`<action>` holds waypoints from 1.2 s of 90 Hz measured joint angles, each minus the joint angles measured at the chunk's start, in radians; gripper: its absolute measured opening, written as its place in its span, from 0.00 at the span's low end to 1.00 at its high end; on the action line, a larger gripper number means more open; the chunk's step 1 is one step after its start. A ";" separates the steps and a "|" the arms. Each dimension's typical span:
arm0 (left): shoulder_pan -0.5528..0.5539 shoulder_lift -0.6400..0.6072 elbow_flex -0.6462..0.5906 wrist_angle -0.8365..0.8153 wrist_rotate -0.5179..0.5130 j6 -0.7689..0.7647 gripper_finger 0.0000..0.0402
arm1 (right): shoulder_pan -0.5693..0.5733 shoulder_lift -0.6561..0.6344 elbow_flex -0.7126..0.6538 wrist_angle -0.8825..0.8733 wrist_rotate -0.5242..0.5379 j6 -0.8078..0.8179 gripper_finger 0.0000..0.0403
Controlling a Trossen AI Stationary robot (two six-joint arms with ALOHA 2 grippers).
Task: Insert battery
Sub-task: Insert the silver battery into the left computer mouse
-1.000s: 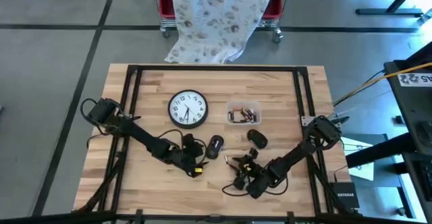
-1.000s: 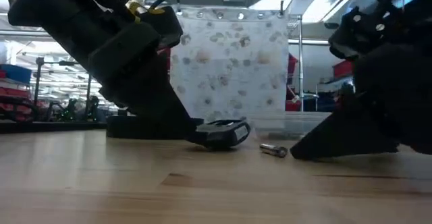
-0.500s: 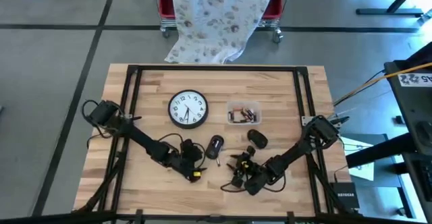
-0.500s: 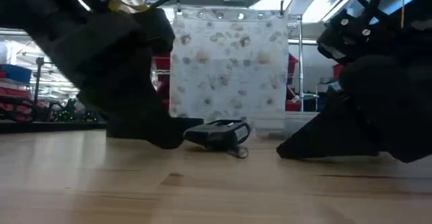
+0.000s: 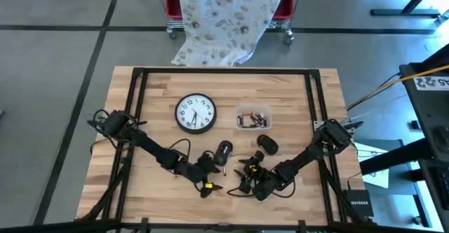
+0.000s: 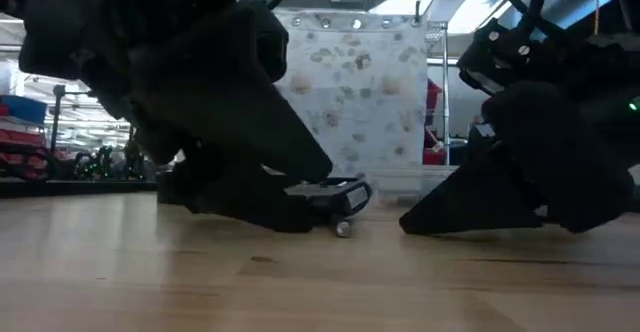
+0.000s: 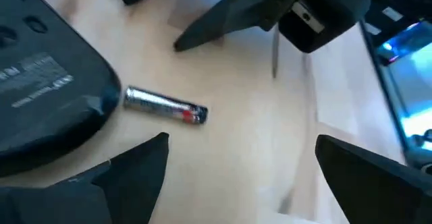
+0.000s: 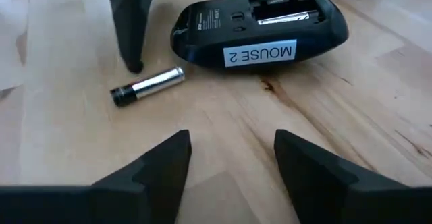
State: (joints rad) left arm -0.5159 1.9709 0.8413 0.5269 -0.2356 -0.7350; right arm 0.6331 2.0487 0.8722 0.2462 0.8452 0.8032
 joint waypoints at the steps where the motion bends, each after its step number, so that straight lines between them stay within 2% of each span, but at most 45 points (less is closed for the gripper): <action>1: 0.000 0.000 0.000 0.001 0.001 -0.003 0.88 | 0.000 0.000 0.000 0.000 -0.001 -0.001 0.51; 19: -0.001 0.001 0.000 0.027 0.062 -0.063 0.88 | -0.003 -0.002 0.000 0.053 -0.099 -0.103 0.51; 36: -0.002 0.049 0.023 0.091 0.105 -0.011 0.88 | -0.002 -0.006 0.002 0.047 -0.123 -0.127 0.51; 57: 0.028 0.087 0.062 0.104 0.136 0.112 0.88 | 0.003 -0.097 0.001 -0.125 -0.208 -0.130 0.51; 76: 0.096 0.091 0.086 0.113 0.234 0.202 0.88 | 0.003 -0.156 -0.001 -0.256 -0.247 -0.130 0.51; 87: 0.124 0.088 0.089 0.081 0.241 0.195 0.88 | 0.011 -0.160 -0.001 -0.279 -0.240 -0.103 0.51; 108: 0.136 0.107 0.110 0.088 0.184 0.227 0.88 | 0.024 -0.160 -0.001 -0.306 -0.213 -0.071 0.51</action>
State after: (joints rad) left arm -0.3796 2.0776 0.9518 0.6152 -0.0512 -0.5082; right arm 0.6567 1.8885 0.8715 -0.0595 0.6317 0.7326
